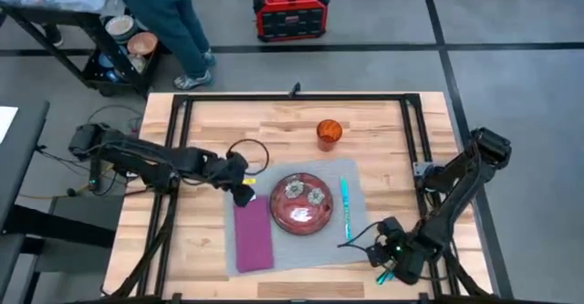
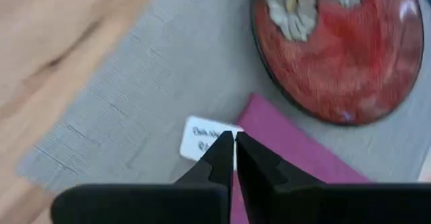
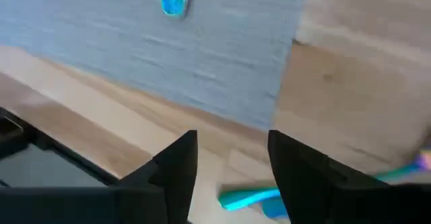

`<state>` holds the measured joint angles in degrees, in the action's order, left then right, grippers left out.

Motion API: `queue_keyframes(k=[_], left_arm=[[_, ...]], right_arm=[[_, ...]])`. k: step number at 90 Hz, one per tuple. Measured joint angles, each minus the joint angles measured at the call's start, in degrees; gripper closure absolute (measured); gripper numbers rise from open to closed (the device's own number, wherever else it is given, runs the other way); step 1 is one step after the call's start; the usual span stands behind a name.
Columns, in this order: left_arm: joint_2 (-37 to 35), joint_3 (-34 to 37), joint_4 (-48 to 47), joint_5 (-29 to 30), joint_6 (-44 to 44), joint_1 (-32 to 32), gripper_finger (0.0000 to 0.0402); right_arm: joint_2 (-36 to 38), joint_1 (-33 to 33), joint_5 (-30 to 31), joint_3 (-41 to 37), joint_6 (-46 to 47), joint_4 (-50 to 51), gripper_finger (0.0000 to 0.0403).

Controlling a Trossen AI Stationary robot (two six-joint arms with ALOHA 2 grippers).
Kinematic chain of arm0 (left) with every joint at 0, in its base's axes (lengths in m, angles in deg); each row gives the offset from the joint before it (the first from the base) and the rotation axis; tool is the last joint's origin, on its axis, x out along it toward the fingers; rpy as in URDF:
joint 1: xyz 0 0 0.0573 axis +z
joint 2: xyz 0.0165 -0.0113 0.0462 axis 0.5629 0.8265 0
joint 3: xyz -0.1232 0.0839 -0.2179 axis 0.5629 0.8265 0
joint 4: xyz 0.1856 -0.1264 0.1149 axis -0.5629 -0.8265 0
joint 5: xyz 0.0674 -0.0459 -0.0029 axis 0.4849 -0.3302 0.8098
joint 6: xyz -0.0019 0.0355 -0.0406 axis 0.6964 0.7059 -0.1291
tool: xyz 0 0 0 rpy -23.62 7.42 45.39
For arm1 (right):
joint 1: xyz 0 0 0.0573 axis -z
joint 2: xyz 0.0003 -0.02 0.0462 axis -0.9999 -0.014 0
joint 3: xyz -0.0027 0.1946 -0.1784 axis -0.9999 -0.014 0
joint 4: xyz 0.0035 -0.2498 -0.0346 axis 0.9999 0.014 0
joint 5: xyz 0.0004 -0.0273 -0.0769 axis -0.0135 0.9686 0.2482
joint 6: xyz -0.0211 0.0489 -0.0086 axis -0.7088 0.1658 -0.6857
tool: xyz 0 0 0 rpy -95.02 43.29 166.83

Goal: Set table place
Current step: Put the blue spoon on the table mat

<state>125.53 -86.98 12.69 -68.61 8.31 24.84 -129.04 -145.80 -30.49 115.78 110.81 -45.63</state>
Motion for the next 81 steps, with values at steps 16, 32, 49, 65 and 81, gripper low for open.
queue_keyframes(k=[16,32,49,65,81], left_arm=[[0.0,0.0,-0.1,1.0,0.1,-0.9,0.0401],[0.0,0.0,0.0,2.2,1.8,-0.7,0.0401],[0.2,0.0,0.1,2.5,0.5,-0.4,0.0402],[1.2,-0.1,0.3,3.1,0.6,-0.4,0.0401],[2.6,-0.1,0.2,3.6,0.3,-0.4,0.0401]], right_arm=[[0.1,-6.0,-6.3,4.0,-4.1,14.0,0.0249],[1.2,-8.6,-8.8,7.3,-16.2,22.6,0.0258],[-0.3,-8.1,-12.9,7.2,-28.4,19.9,0.0262],[-1.3,-8.8,-13.6,7.2,-38.9,20.1,0.0262],[-1.3,-8.8,-13.6,4.5,-46.4,15.7,0.0262]])
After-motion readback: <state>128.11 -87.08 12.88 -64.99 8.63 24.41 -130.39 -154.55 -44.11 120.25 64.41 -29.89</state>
